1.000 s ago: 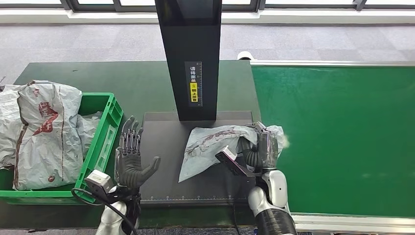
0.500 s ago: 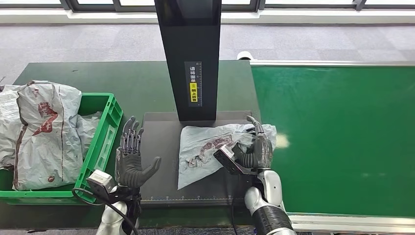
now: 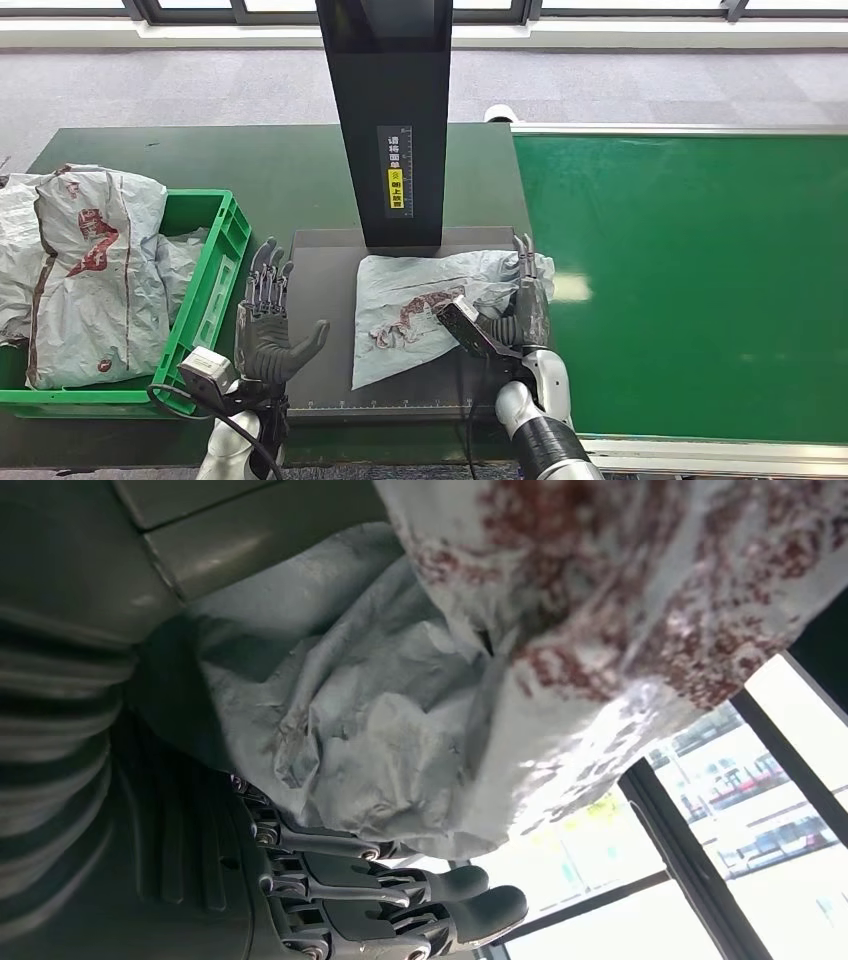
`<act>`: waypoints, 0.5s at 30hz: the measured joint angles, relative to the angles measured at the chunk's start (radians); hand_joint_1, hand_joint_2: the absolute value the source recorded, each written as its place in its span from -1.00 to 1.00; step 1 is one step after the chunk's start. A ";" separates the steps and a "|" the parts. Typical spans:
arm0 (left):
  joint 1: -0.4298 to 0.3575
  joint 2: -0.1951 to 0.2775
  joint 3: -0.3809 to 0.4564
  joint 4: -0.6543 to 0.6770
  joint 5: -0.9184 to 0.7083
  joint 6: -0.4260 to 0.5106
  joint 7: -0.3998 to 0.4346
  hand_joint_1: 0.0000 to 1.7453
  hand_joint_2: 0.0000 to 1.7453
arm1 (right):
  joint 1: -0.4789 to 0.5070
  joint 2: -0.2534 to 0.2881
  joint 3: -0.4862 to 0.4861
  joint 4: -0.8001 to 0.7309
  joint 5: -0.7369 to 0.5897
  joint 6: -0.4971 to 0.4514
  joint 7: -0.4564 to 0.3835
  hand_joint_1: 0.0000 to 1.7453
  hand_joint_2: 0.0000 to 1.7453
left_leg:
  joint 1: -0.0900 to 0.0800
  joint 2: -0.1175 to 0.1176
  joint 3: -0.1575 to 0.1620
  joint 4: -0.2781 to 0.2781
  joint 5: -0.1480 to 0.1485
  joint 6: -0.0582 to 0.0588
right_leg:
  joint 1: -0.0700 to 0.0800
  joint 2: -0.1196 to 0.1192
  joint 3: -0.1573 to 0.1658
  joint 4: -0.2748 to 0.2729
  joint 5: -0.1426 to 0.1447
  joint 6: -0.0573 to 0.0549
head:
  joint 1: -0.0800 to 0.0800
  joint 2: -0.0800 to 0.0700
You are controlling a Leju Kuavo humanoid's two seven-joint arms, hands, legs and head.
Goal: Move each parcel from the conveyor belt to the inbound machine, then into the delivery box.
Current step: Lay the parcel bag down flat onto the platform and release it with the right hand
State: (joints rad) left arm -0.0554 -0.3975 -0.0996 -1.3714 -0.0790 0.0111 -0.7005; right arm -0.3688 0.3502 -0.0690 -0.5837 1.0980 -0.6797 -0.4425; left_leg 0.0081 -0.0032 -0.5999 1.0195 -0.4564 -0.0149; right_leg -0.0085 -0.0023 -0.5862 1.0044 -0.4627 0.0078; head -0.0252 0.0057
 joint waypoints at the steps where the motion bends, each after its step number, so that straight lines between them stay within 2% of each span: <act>1: 0.000 0.000 0.000 0.000 0.000 0.000 0.000 -1.00 1.00 | -0.001 0.000 0.000 0.002 0.000 0.000 0.000 -1.00 1.00 | 0.000 0.000 0.000 0.000 0.000 0.000 | 0.000 0.000 0.000 0.000 0.000 0.000 | 0.000 0.000; 15: 0.000 0.000 0.000 0.001 0.000 0.000 0.000 -1.00 1.00 | -0.010 0.000 0.000 0.022 0.000 0.000 0.000 -1.00 1.00 | 0.000 0.000 0.000 0.000 0.000 0.000 | 0.000 0.000 0.000 0.000 0.000 0.000 | 0.000 0.000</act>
State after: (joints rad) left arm -0.0555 -0.3975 -0.0996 -1.3706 -0.0790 0.0111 -0.7007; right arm -0.3787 0.3502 -0.0690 -0.5618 1.0979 -0.6792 -0.4425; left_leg 0.0081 -0.0032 -0.5999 1.0195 -0.4564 -0.0149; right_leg -0.0085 -0.0023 -0.5862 1.0044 -0.4626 0.0078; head -0.0252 0.0058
